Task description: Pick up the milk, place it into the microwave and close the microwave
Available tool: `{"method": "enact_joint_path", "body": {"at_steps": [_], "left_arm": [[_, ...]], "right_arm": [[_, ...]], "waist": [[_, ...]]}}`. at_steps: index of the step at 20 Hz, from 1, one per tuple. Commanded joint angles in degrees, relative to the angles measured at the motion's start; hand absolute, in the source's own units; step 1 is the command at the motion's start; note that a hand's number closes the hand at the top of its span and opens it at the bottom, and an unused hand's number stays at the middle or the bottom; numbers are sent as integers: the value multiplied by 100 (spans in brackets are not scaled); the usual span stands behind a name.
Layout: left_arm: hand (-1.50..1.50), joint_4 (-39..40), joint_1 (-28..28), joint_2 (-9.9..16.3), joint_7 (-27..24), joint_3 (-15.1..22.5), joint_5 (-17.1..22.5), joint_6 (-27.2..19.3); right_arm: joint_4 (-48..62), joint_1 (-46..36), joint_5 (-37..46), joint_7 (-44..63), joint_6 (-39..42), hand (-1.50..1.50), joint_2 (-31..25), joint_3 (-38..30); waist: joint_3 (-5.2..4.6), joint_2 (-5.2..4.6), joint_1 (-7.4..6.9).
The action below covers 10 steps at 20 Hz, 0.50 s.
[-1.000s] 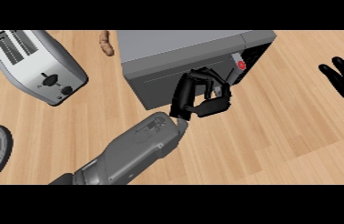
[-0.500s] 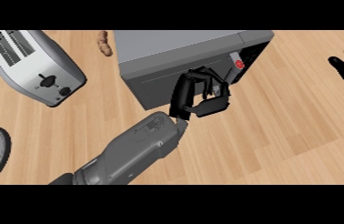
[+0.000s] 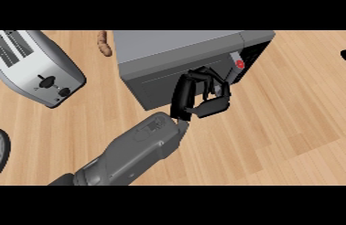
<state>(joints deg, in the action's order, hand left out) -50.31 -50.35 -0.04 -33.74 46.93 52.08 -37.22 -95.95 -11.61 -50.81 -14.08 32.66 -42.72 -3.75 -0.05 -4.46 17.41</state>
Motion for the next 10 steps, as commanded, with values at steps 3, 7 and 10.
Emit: {"method": "enact_joint_path", "body": {"at_steps": [3, 7, 10], "left_arm": [[150, 590, -446, 4, -24, -336, 223, 81], [150, 625, -426, 4, -167, -309, 320, 140], [150, 682, -445, 4, -241, -257, 366, 162]], "right_arm": [[-12, -87, -187, 99, 32, -150, -137, -93], [50, -122, -271, 168, 13, -150, -174, -107], [5, -167, -321, 200, -15, -150, -178, -99]], "waist": [[-8, -71, 106], [-8, -110, 54], [-9, -95, 44]]}}
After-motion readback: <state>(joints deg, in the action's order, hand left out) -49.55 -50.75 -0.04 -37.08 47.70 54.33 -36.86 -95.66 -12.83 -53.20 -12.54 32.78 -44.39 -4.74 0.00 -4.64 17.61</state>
